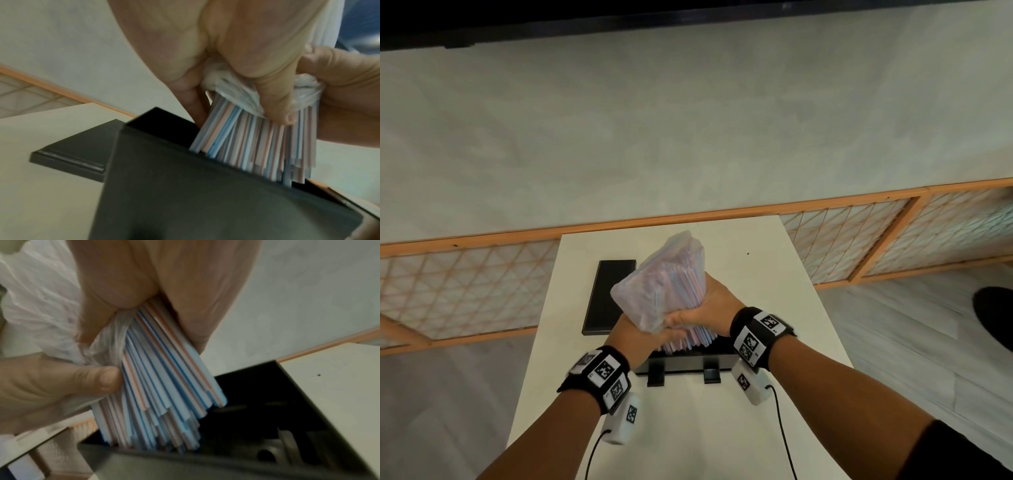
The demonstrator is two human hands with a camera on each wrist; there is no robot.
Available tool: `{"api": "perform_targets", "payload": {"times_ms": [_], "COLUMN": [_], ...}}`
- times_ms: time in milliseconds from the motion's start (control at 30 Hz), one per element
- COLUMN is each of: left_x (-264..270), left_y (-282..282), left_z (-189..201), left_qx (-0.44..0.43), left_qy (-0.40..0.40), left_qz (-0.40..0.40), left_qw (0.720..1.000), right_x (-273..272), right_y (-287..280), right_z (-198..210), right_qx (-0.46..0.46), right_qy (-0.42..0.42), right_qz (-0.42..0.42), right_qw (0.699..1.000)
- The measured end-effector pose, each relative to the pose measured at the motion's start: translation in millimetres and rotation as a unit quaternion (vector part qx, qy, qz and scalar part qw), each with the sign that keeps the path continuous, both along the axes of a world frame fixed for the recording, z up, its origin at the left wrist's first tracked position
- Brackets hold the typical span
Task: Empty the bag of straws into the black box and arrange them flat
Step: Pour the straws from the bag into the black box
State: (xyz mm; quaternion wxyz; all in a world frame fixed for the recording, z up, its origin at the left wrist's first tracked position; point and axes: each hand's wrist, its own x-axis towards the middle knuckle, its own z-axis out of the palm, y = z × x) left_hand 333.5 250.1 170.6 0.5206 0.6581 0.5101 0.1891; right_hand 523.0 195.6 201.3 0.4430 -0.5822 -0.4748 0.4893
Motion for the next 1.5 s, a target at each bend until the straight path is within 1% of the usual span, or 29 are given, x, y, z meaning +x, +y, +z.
{"api": "perform_targets", "payload": {"times_ms": [67,167,200,300,400,467,600,767,900,967,1100,1200,1267,1300,1367,1400,1467,1500], "left_x": [-10,-12,-11,-13,-16,-15,-17,-18,-20,-21,-22,-24,-25,-25,-23,-21,-16,-15], "left_y": [-4,-8,-9,-2,3,1,4,1,1,1,-2,-6,-9,-9,-10,-11,-13,-14], "left_z": [-8,8,19,40,54,58,62,70,64,61,71,82,87,88,87,86,84,82], "left_qx": [-0.009,-0.014,-0.001,0.042,0.029,0.05,0.059,0.103,0.092,0.084,0.081,0.081,0.108,0.14,0.221,0.246,0.256,0.245], "left_qy": [-0.003,-0.042,-0.062,-0.13,-0.157,-0.155,-0.154,-0.129,-0.093,-0.096,-0.147,-0.177,-0.197,-0.193,-0.153,-0.135,-0.129,-0.145], "left_qz": [0.007,0.004,-0.008,-0.095,-0.109,-0.117,-0.092,-0.046,-0.046,-0.042,-0.022,-0.042,-0.048,-0.037,0.003,0.02,0.046,0.058], "left_qw": [1.0,0.999,0.998,0.986,0.981,0.98,0.982,0.985,0.99,0.991,0.986,0.98,0.973,0.971,0.963,0.96,0.957,0.957], "right_x": [-1,-2,-2,3,11,12,12,14,17,17,16,19,21,22,21,20,17,15], "right_y": [-4,-6,-6,-7,-6,-5,-4,-4,-2,-3,-9,-11,-11,-12,-15,-17,-22,-25], "right_z": [-8,-6,-1,25,46,52,56,65,64,60,61,69,72,73,75,75,76,78], "right_qx": [-0.017,-0.017,-0.008,0.038,0.067,0.073,0.067,0.068,0.063,0.053,0.064,0.08,0.083,0.081,0.084,0.085,0.088,0.087], "right_qy": [-0.033,-0.057,-0.064,-0.05,-0.04,-0.046,-0.067,-0.09,-0.16,-0.189,-0.177,-0.155,-0.157,-0.16,-0.157,-0.151,-0.136,-0.122], "right_qz": [0.003,-0.002,-0.009,-0.027,-0.033,-0.037,-0.034,-0.038,-0.043,-0.037,-0.052,-0.075,-0.082,-0.083,-0.075,-0.066,-0.052,-0.049], "right_qw": [0.999,0.998,0.998,0.998,0.996,0.996,0.995,0.993,0.984,0.98,0.981,0.982,0.981,0.98,0.981,0.983,0.985,0.987]}}
